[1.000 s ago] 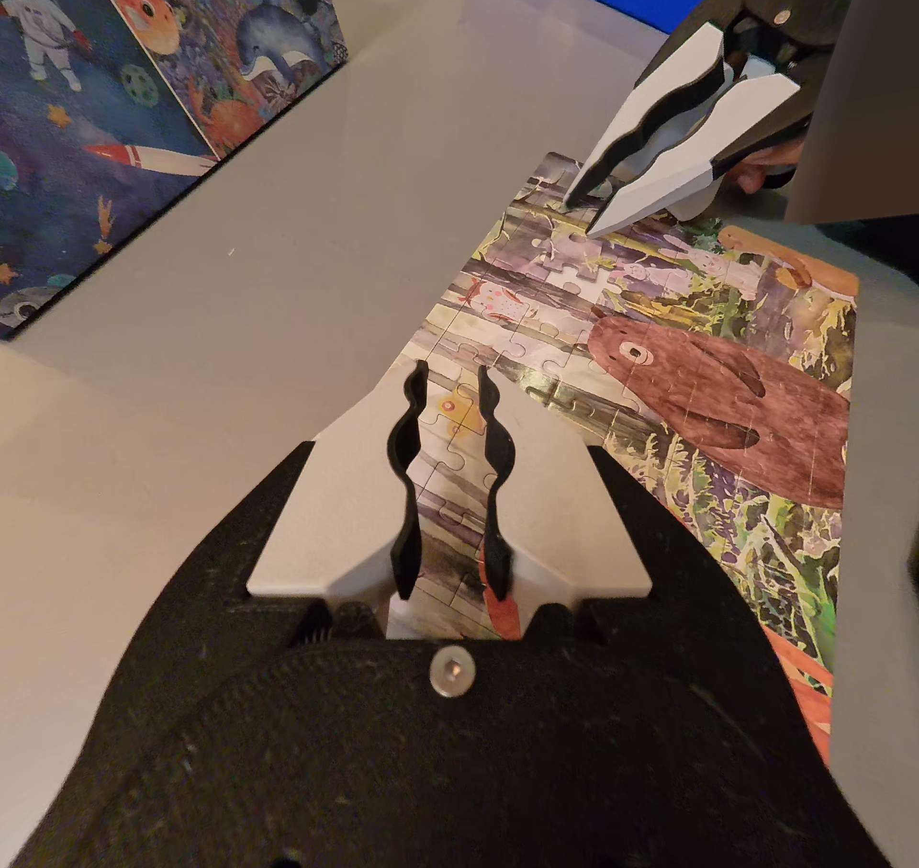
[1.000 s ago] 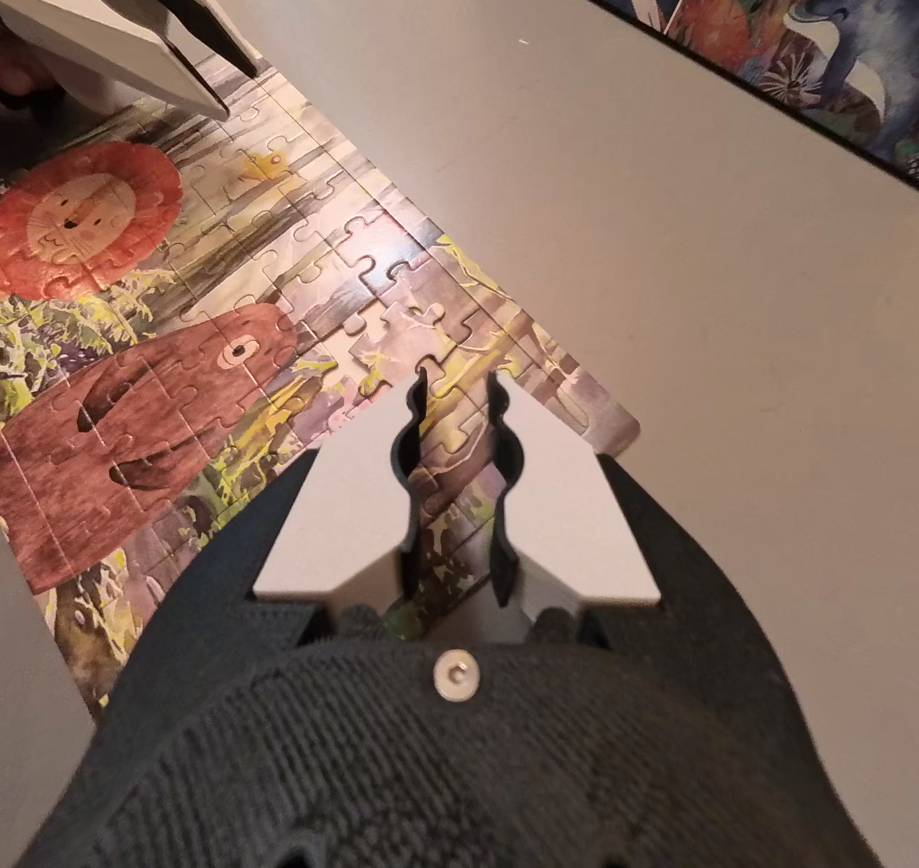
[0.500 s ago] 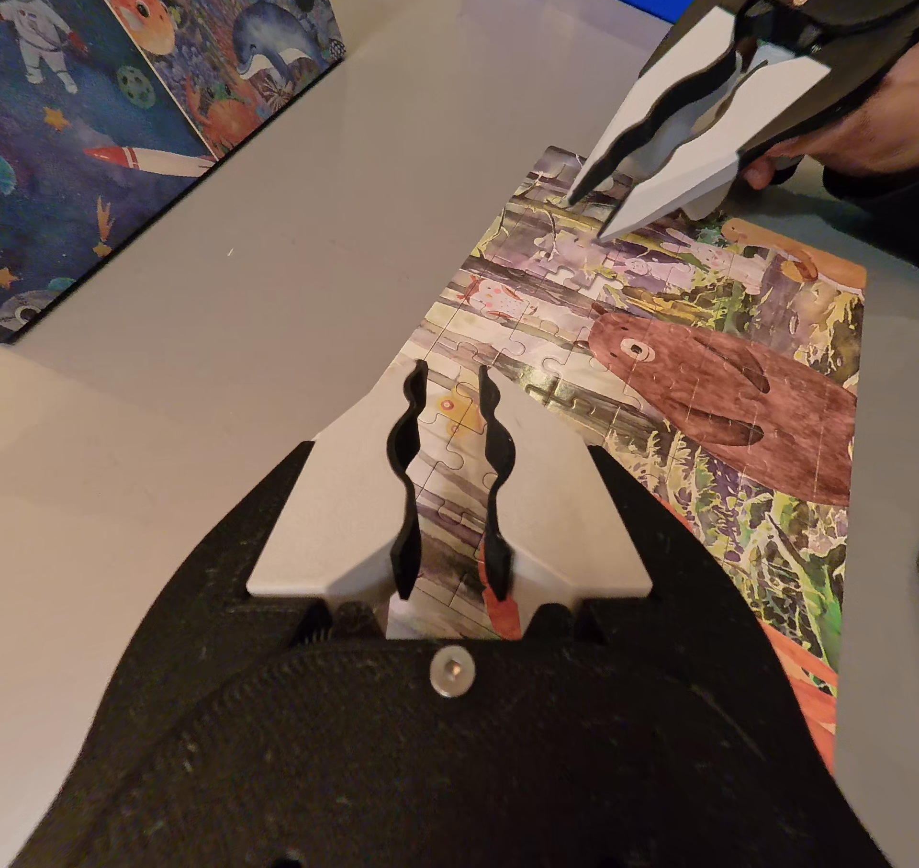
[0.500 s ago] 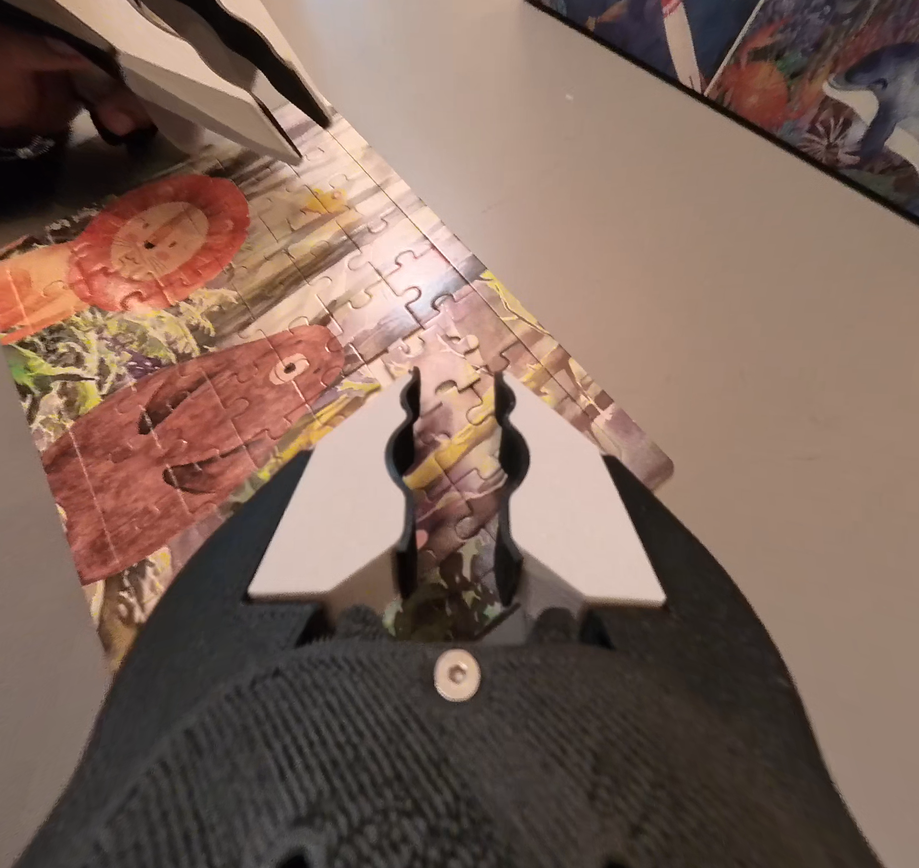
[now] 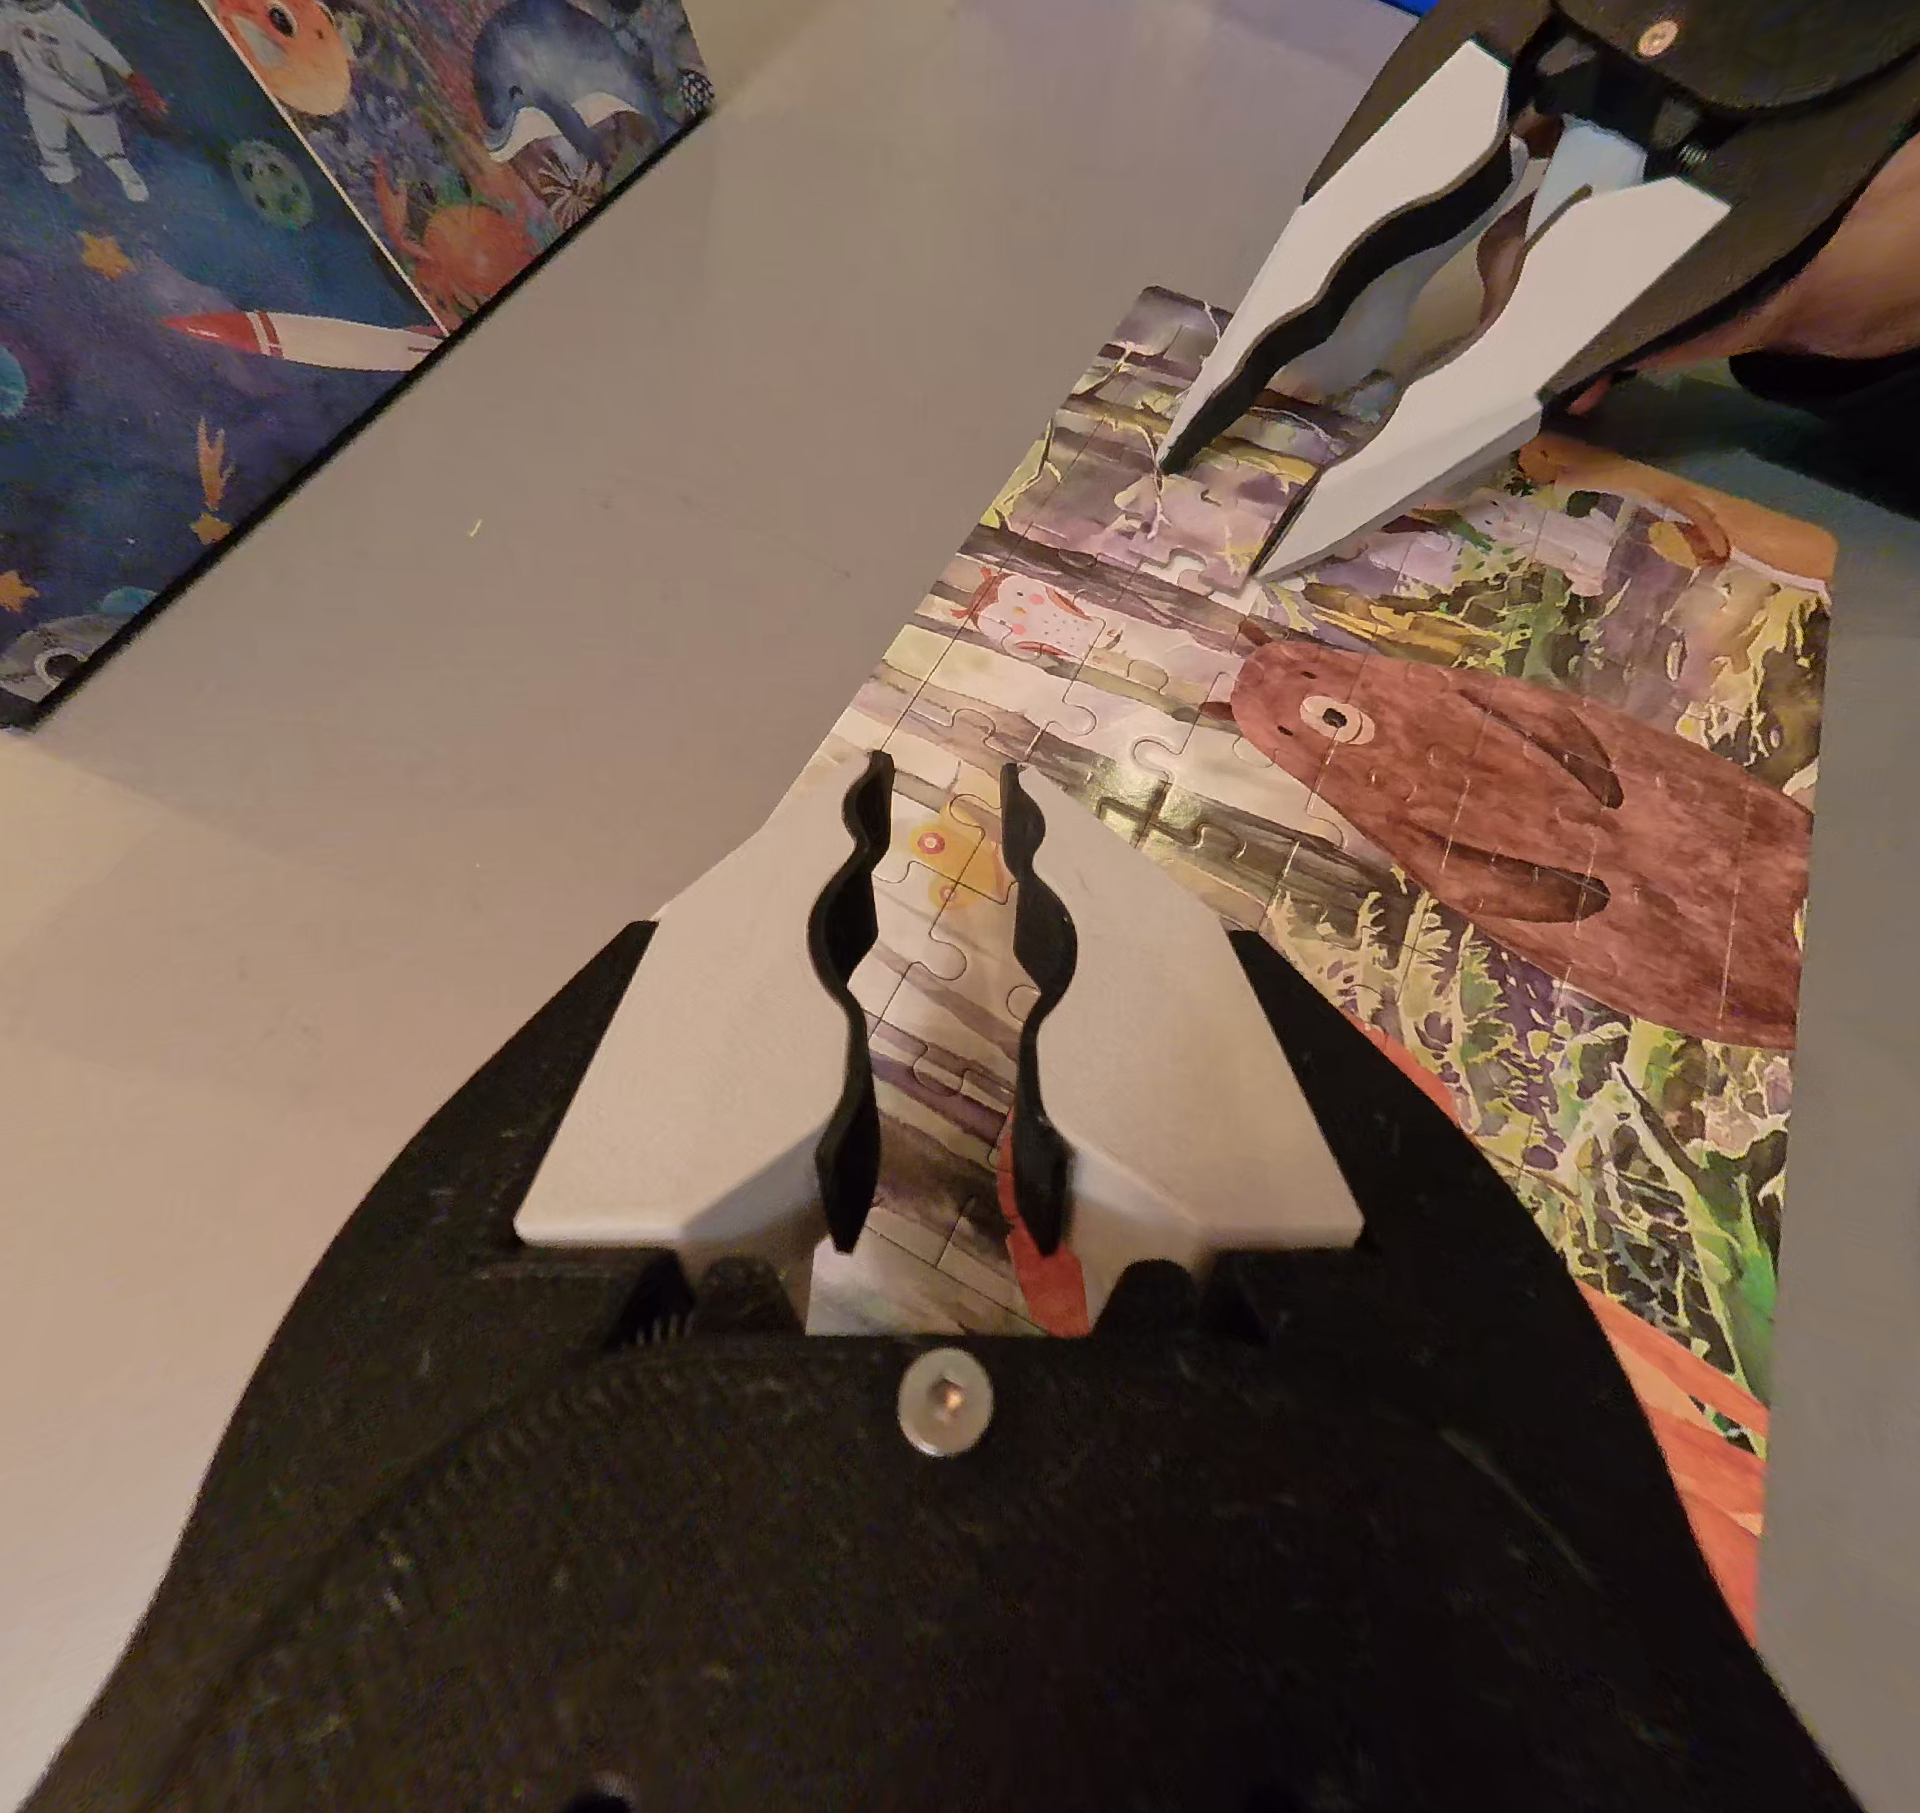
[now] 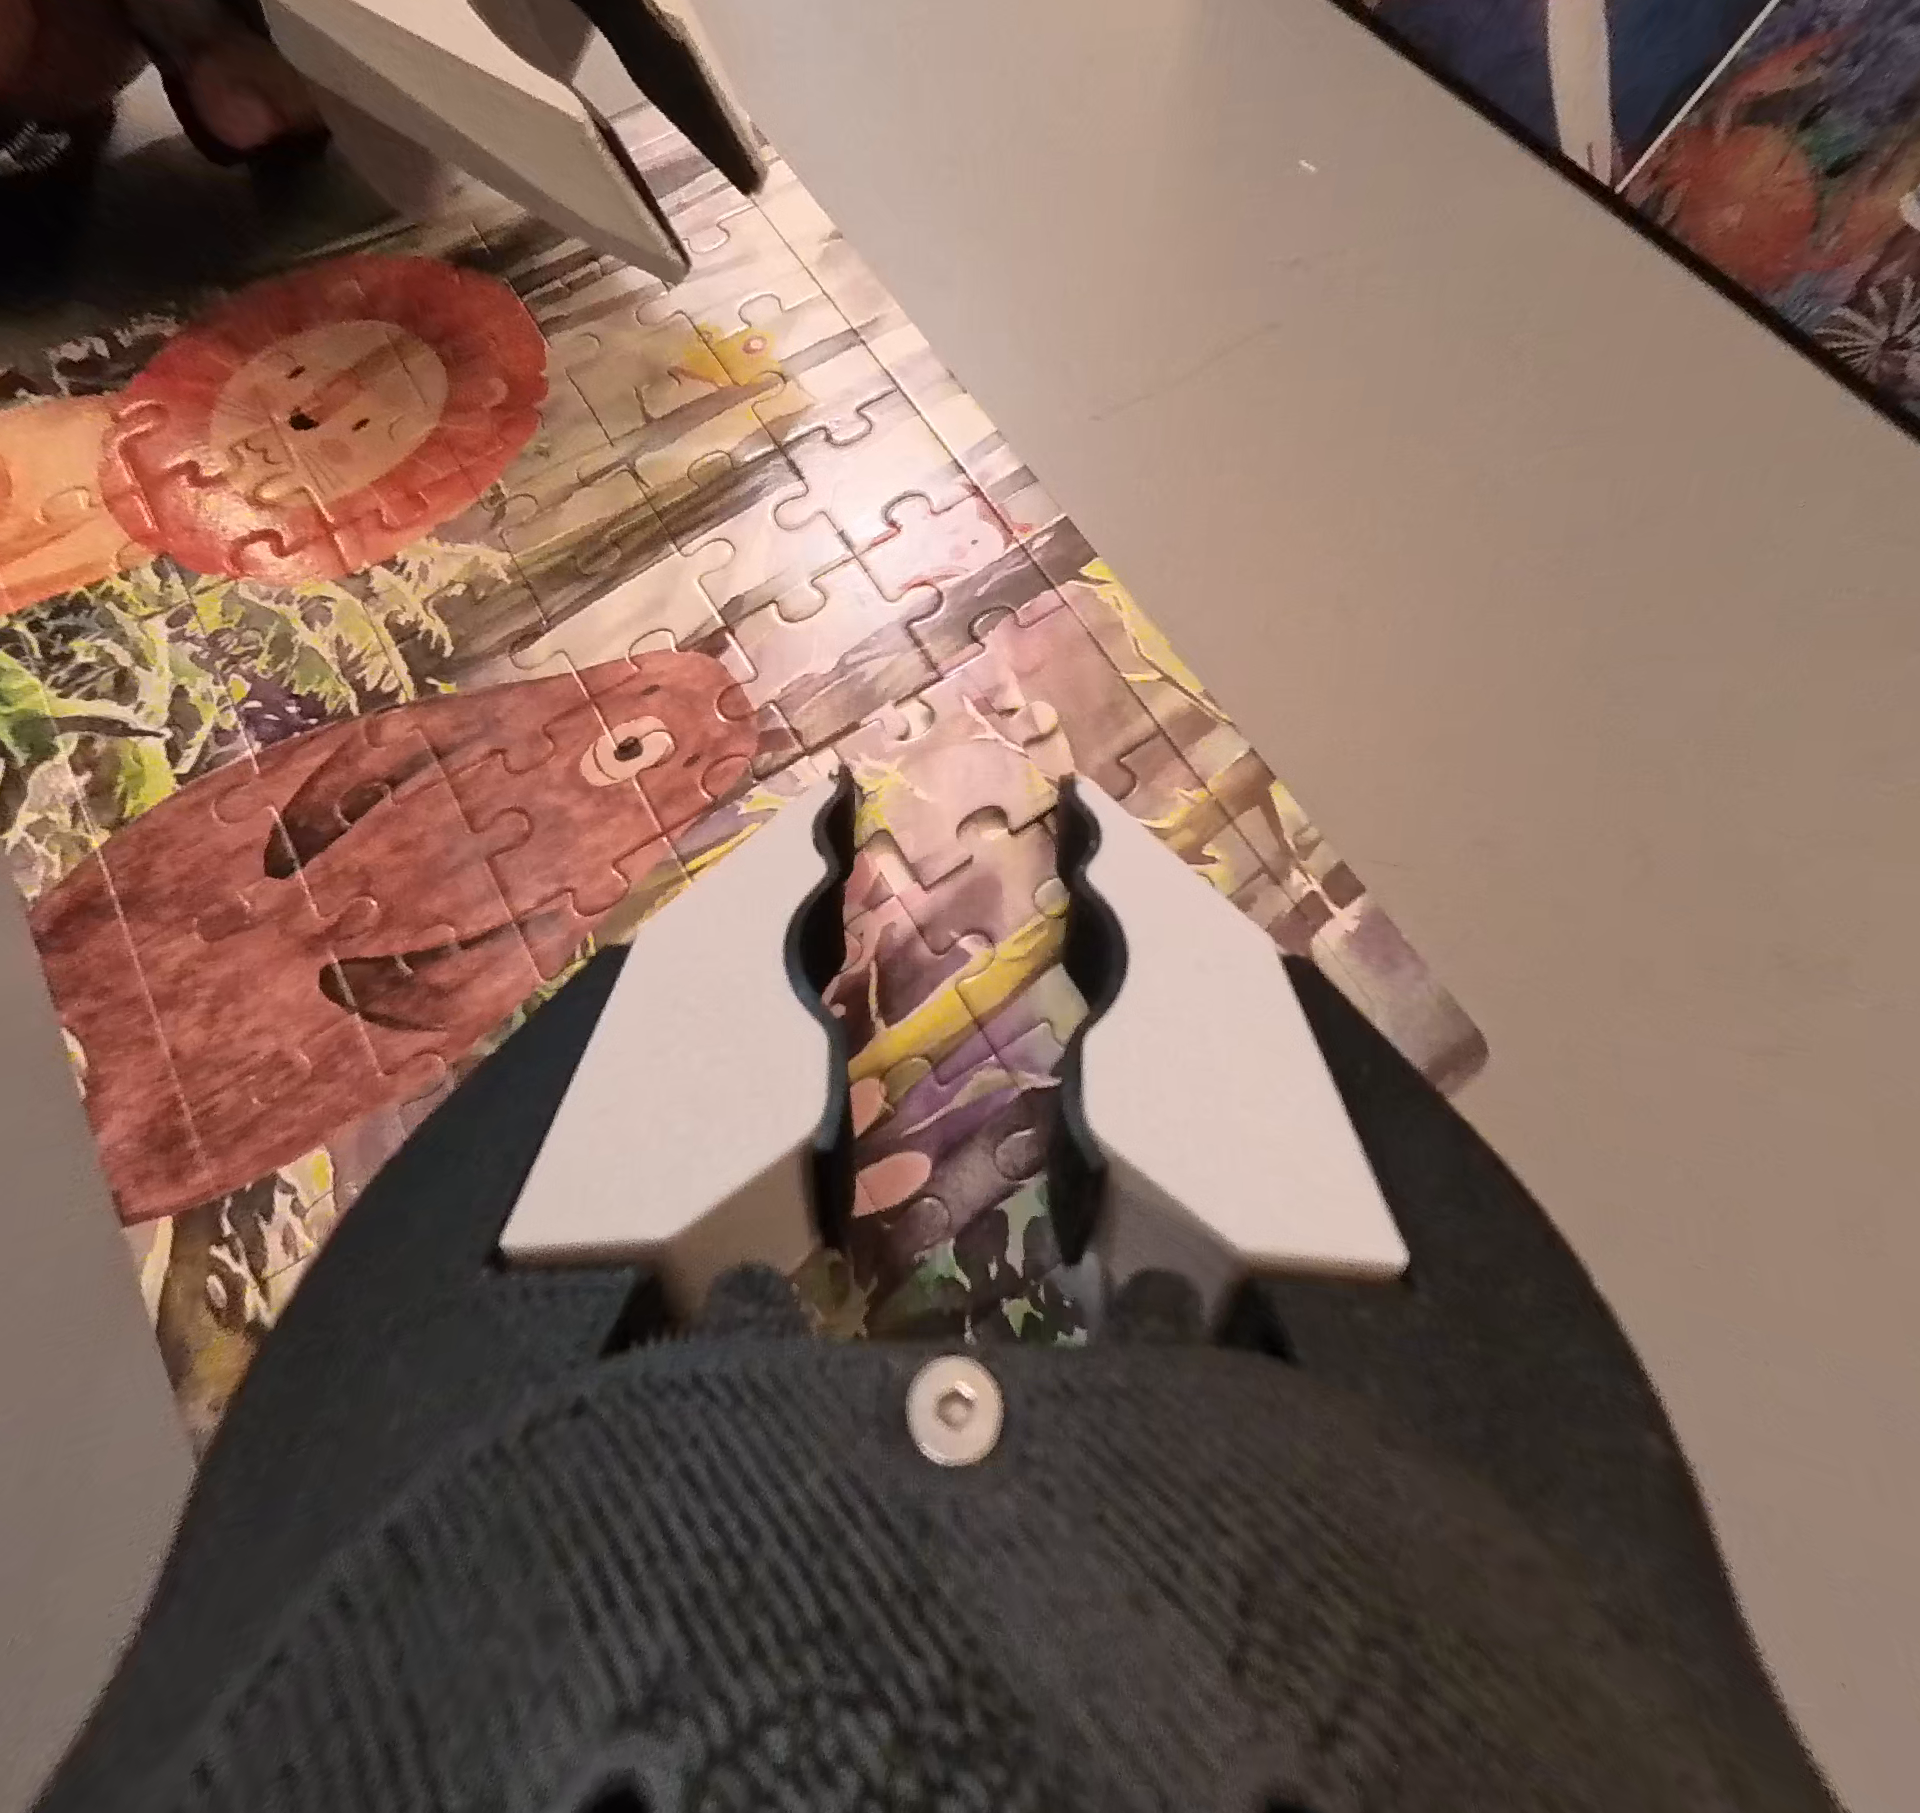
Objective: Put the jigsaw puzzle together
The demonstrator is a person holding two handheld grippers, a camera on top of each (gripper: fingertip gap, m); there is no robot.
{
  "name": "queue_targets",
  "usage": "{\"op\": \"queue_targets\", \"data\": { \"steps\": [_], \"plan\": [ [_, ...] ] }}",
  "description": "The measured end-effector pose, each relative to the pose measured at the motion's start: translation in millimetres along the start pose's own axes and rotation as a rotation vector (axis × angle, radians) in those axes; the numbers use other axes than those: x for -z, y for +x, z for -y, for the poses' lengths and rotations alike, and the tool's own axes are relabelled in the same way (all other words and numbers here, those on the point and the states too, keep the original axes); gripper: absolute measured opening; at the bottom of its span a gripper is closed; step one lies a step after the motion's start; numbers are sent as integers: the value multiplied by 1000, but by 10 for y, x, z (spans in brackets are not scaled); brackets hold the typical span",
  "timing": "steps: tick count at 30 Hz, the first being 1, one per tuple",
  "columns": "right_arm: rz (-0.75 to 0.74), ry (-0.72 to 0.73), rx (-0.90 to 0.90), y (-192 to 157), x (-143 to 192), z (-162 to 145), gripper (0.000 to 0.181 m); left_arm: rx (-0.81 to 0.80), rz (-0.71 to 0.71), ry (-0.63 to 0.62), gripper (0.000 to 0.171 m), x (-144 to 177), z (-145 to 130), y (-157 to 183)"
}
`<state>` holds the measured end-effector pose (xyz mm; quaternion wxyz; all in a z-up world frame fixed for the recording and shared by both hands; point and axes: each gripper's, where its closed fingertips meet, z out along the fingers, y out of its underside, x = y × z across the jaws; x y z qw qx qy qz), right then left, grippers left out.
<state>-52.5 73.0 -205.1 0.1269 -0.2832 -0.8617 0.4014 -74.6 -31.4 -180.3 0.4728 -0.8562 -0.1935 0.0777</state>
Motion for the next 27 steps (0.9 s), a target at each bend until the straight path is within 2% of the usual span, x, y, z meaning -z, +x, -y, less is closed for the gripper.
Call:
{"op": "queue_targets", "data": {
  "steps": [27],
  "plan": [
    [9, 0, 51, -60, 9, 4, 37, -20, 9, -9, 19, -9, -10, 12]
  ]
}}
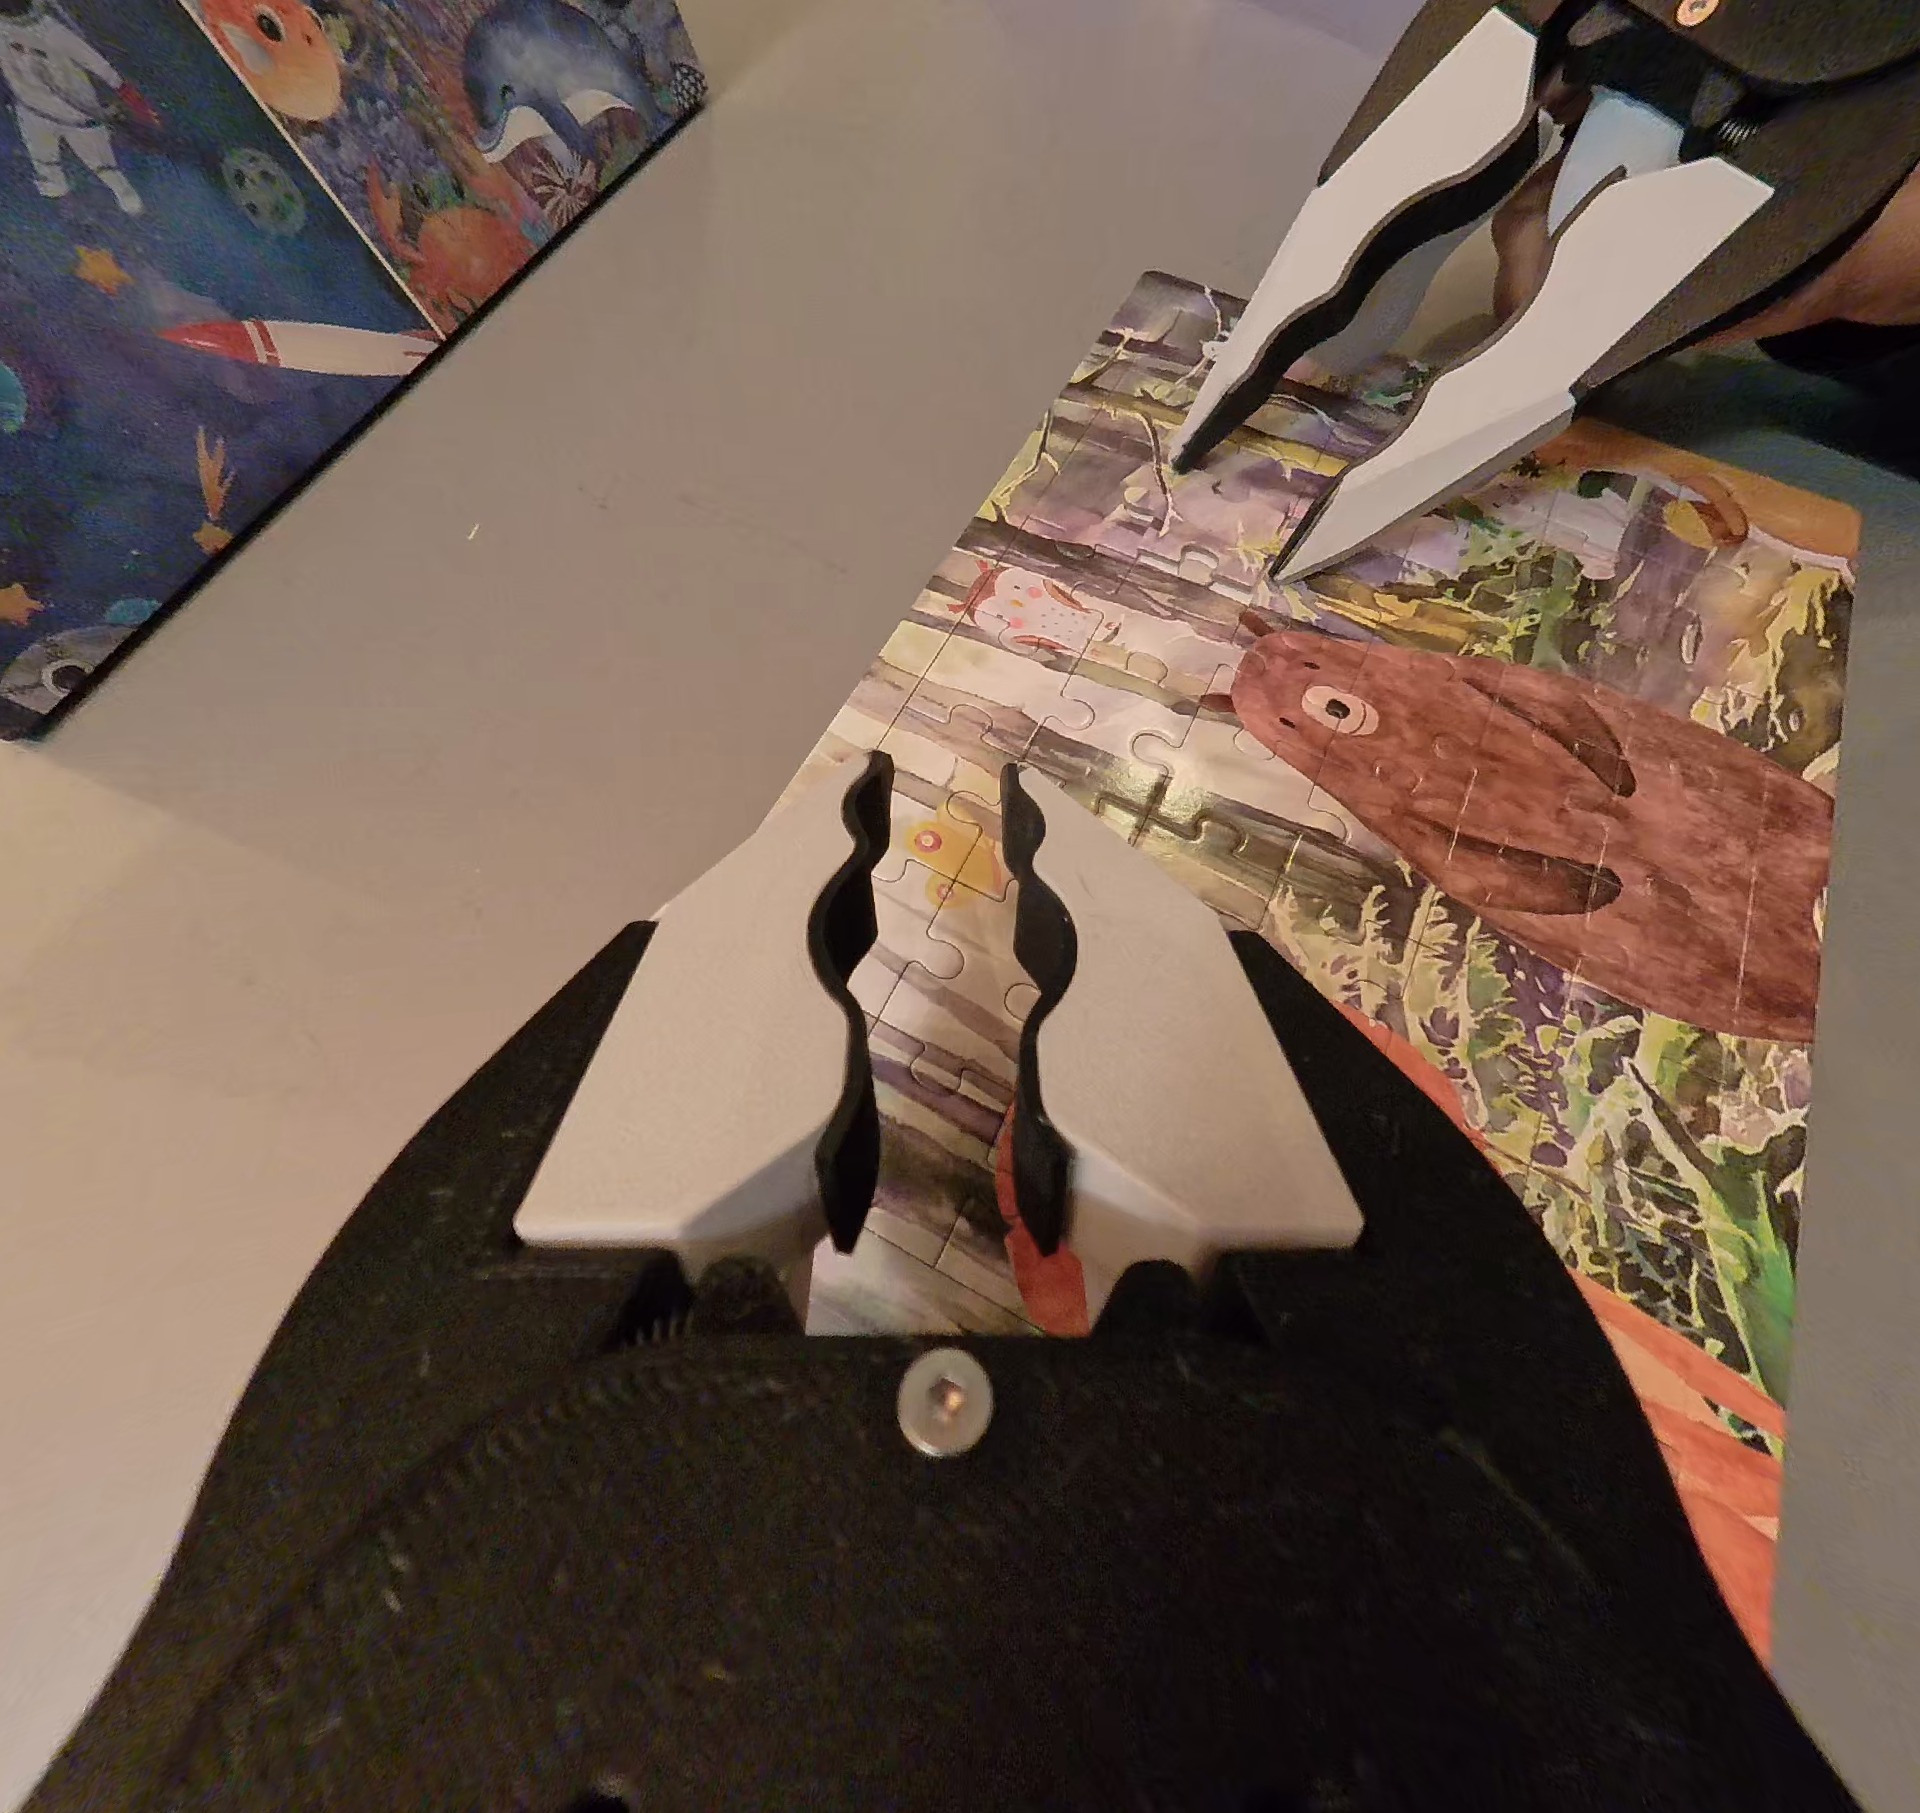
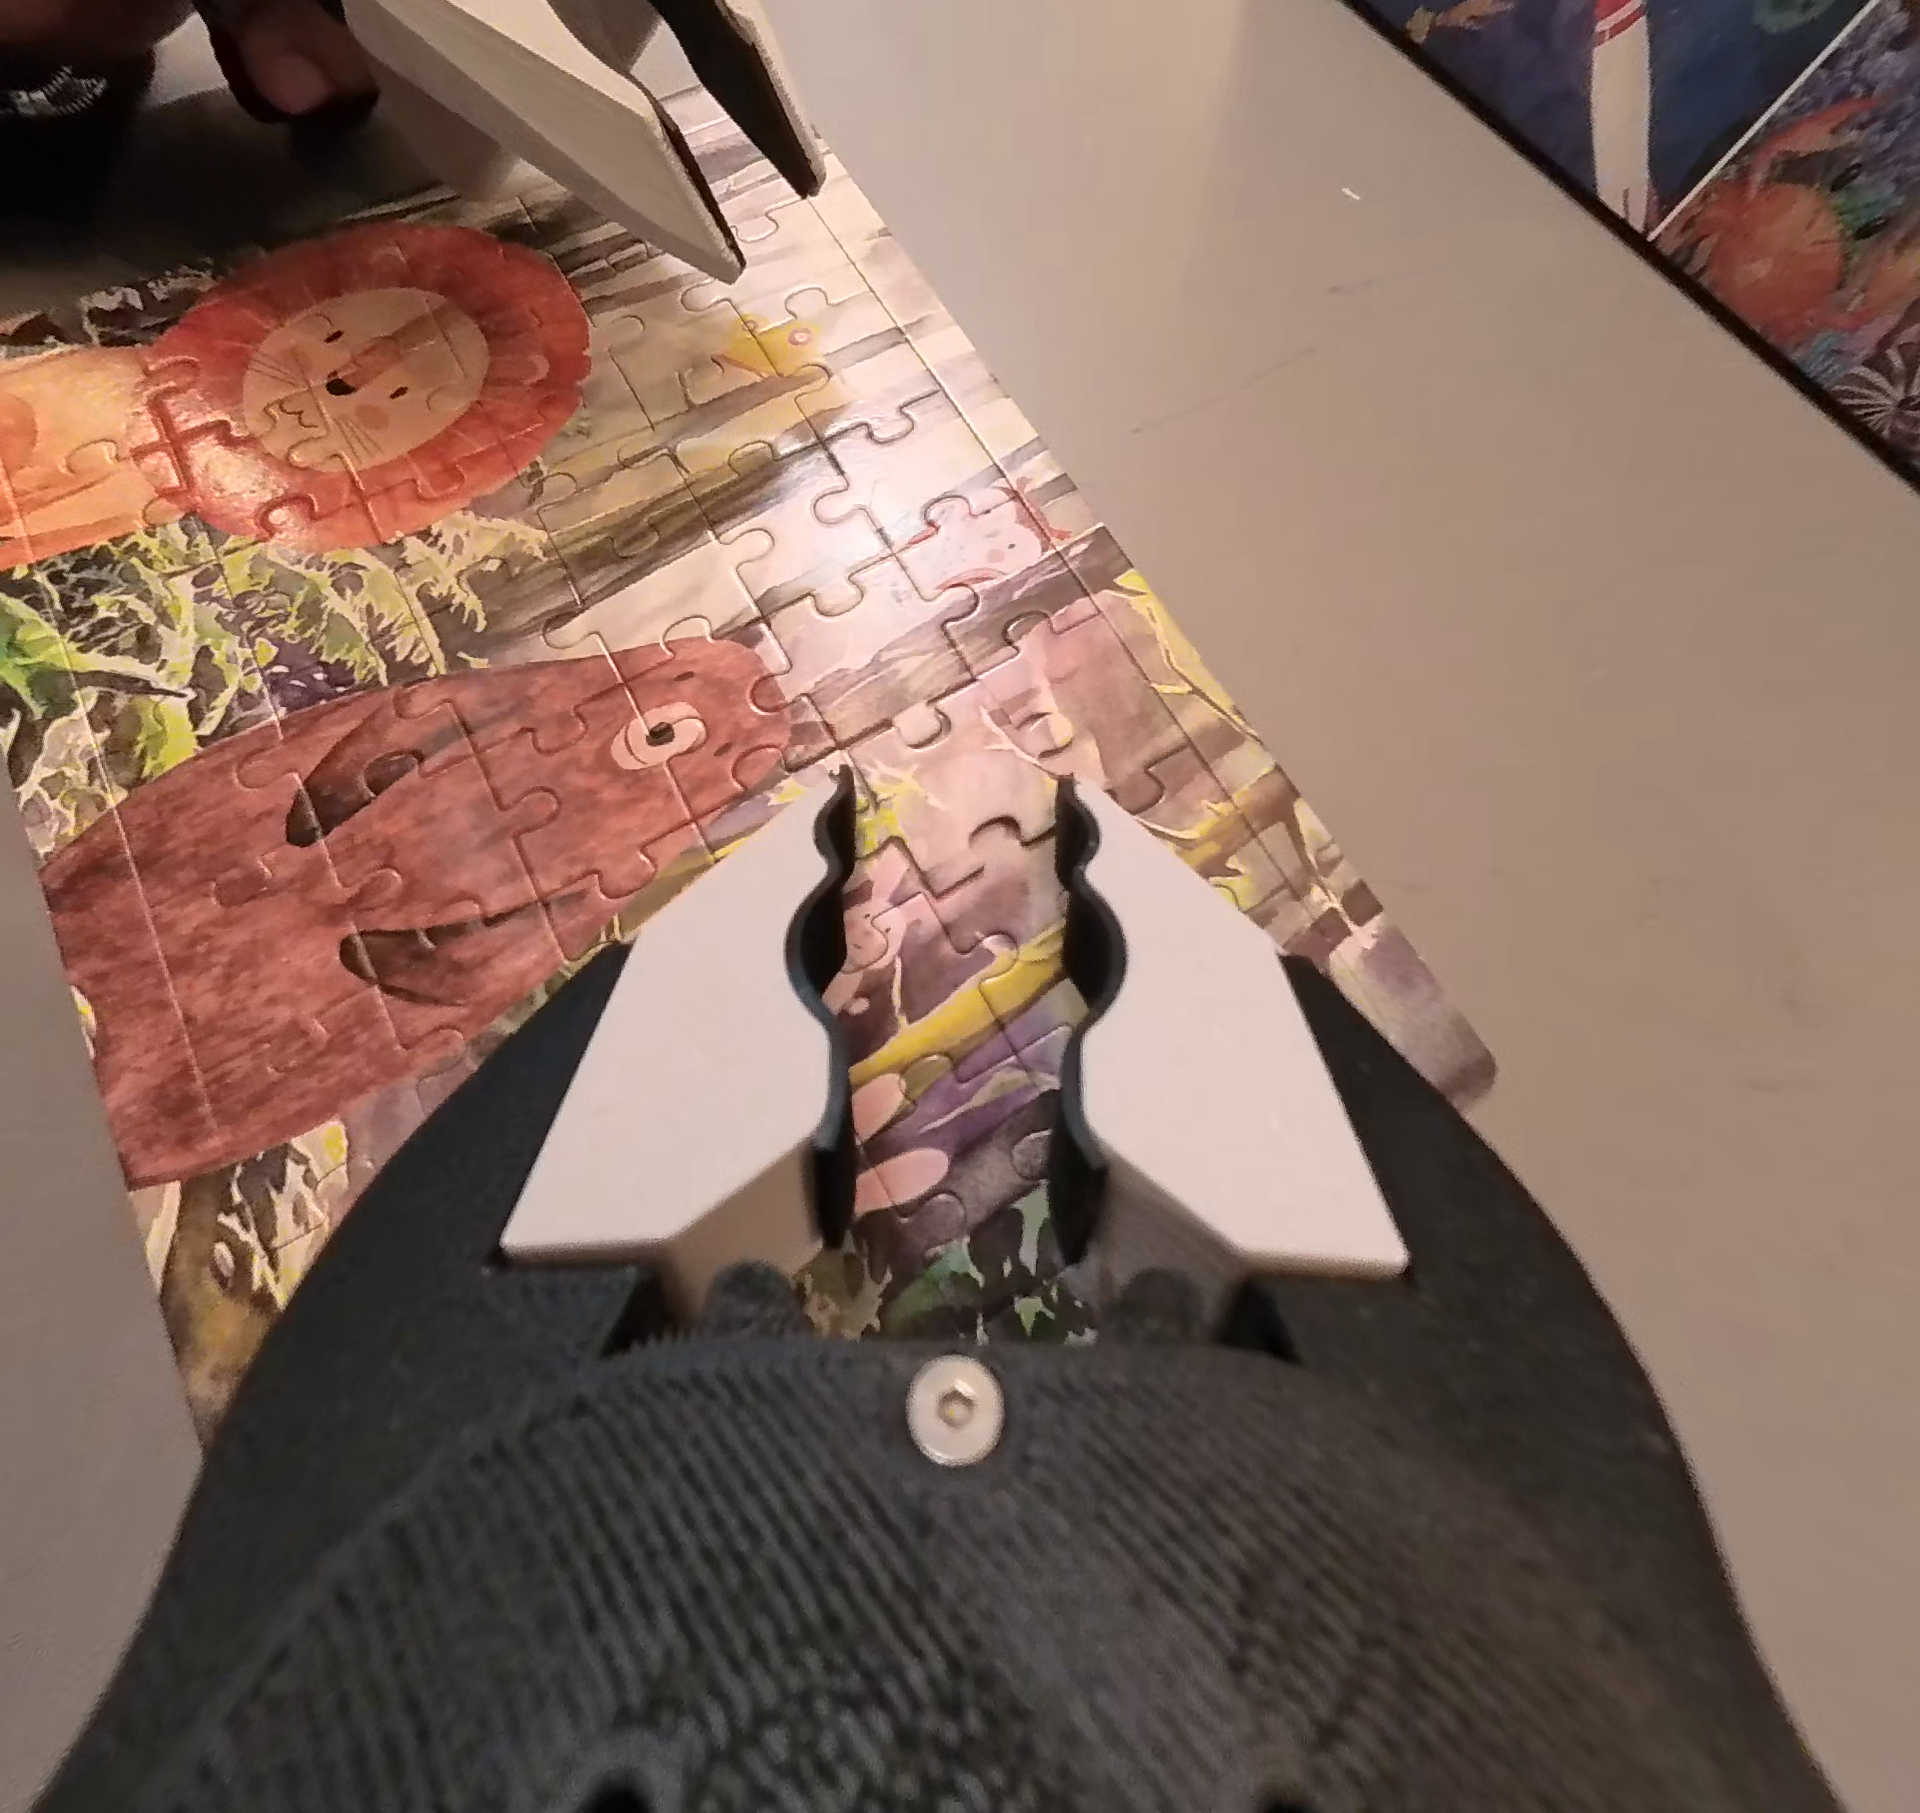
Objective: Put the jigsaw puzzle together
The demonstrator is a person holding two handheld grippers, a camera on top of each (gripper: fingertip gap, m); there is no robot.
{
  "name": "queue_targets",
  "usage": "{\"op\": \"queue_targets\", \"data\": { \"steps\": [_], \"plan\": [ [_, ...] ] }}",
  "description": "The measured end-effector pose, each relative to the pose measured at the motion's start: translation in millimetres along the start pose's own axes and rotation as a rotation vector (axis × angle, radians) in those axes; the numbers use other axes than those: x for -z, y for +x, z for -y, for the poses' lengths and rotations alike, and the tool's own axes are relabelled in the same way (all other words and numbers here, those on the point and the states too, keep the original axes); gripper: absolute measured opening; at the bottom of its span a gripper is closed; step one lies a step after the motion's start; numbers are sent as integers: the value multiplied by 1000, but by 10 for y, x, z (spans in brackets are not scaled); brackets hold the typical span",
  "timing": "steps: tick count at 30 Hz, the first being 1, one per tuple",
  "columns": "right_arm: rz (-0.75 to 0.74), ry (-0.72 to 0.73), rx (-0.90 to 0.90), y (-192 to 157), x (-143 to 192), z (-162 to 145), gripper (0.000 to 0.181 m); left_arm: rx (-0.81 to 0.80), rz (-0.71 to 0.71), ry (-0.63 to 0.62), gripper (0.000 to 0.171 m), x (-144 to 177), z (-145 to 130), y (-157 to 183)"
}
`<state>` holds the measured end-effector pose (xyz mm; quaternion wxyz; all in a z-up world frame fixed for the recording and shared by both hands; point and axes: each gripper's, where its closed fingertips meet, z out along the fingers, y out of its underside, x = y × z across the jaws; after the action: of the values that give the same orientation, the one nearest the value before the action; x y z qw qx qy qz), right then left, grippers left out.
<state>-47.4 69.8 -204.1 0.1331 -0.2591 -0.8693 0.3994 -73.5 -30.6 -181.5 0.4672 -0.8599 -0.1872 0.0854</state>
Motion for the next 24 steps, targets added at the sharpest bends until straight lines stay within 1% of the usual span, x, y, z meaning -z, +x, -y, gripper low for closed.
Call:
{"op": "queue_targets", "data": {
  "steps": [18, 24],
  "plan": [
    [-7, 0, 12, -9, -5, 12, 37, 3, -2, 1, 19, 0, 1, 0],
    [-15, 29, 23, -11, 19, 69, 34, 2, -1, 0, 19, 1, 0, 1]
  ]
}}
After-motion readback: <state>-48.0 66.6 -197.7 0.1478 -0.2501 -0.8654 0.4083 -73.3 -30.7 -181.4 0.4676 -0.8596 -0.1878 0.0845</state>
